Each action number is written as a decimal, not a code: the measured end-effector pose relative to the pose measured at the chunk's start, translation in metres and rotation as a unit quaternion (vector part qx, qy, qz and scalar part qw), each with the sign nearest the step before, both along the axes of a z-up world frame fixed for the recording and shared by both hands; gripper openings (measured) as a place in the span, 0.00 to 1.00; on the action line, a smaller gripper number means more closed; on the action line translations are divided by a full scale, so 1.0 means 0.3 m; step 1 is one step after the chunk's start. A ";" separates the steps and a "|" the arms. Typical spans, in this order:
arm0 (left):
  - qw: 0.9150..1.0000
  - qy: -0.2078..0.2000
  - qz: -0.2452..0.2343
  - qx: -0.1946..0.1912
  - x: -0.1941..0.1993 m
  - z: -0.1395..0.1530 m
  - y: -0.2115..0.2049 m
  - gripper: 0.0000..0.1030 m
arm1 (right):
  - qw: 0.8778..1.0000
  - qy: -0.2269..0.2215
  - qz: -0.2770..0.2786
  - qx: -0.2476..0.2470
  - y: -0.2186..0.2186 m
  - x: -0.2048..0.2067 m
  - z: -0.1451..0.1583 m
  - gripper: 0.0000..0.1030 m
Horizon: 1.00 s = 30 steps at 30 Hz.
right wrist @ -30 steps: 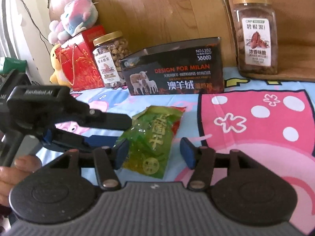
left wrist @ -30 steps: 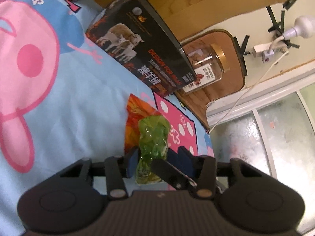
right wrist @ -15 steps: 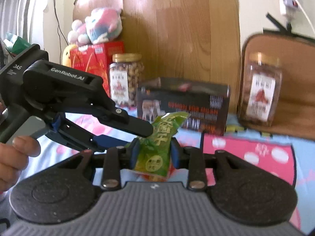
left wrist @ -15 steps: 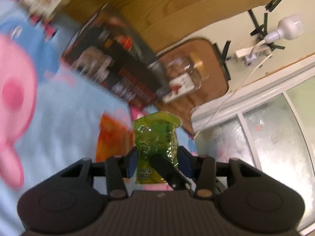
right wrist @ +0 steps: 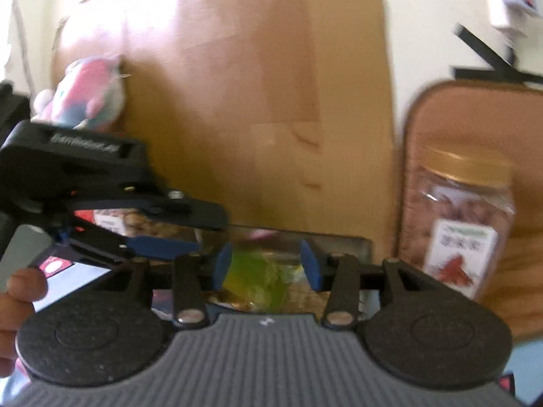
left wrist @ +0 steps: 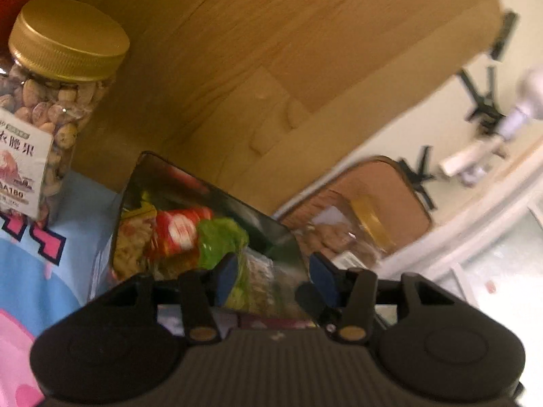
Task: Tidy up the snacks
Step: 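Drop the green packet into the box with the left tool while the right drops the pouch, then grasp the orange-red strip packet with the left tool and lift it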
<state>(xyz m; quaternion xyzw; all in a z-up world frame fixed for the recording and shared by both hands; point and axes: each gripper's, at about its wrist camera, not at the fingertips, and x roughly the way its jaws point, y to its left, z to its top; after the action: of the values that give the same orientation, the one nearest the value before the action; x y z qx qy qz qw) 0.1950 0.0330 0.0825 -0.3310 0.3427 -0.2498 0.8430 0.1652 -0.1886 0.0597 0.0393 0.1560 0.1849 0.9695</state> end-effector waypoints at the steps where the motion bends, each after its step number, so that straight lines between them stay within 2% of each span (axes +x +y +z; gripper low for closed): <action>1: 1.000 -0.006 -0.007 0.001 -0.031 0.000 0.010 0.47 | 1.000 0.004 0.003 0.014 -0.030 -0.031 -0.006 0.47; 5: 0.999 -0.002 -0.037 0.018 -0.174 -0.048 0.035 0.50 | 0.996 0.069 0.035 0.048 -0.106 -0.153 -0.068 0.47; 8: 0.998 0.032 -0.058 0.021 -0.242 -0.141 0.029 0.50 | 0.986 0.136 0.062 0.073 -0.131 -0.222 -0.146 0.47; 12: 0.995 0.081 -0.064 0.018 -0.289 -0.258 0.018 0.50 | 0.976 0.188 0.066 0.092 -0.115 -0.263 -0.222 0.47; 13: 0.994 0.092 -0.064 0.013 -0.294 -0.280 0.013 0.50 | 0.975 0.190 0.067 0.095 -0.106 -0.269 -0.228 0.48; 14: 0.995 0.083 -0.058 -0.001 -0.309 -0.293 0.009 0.51 | 0.976 0.185 0.066 0.094 -0.089 -0.276 -0.228 0.48; 16: 0.996 0.072 -0.053 0.003 -0.325 -0.295 0.000 0.51 | 0.976 0.185 0.075 0.088 -0.060 -0.277 -0.224 0.47; 17: 0.996 0.075 -0.050 0.000 -0.328 -0.297 0.002 0.49 | 0.978 0.181 0.068 0.082 -0.044 -0.288 -0.225 0.45; 18: 0.995 0.084 -0.046 -0.011 -0.335 -0.300 0.009 0.49 | 0.979 0.179 0.066 0.073 -0.028 -0.297 -0.222 0.37; 20: 0.993 0.099 -0.055 -0.029 -0.354 -0.307 0.018 0.47 | 0.976 0.190 0.070 0.076 -0.023 -0.307 -0.225 0.29; 23: 0.992 0.100 -0.068 -0.035 -0.425 -0.317 0.017 0.45 | 0.969 0.205 0.093 0.099 -0.024 -0.364 -0.234 0.27; 26: 0.994 0.089 -0.061 -0.027 -0.504 -0.320 0.041 0.35 | 0.971 0.196 0.103 0.091 -0.005 -0.428 -0.231 0.28; 30: 0.987 0.120 -0.043 -0.096 -0.552 -0.375 0.152 0.15 | 0.968 0.198 0.123 0.094 0.003 -0.481 -0.235 0.34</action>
<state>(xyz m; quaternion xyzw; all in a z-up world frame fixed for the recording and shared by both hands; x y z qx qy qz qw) 0.0294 0.0785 -0.0300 -0.4226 0.4300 -0.2760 0.7485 0.0210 -0.1877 -0.0109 0.1468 0.3302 0.3052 0.8810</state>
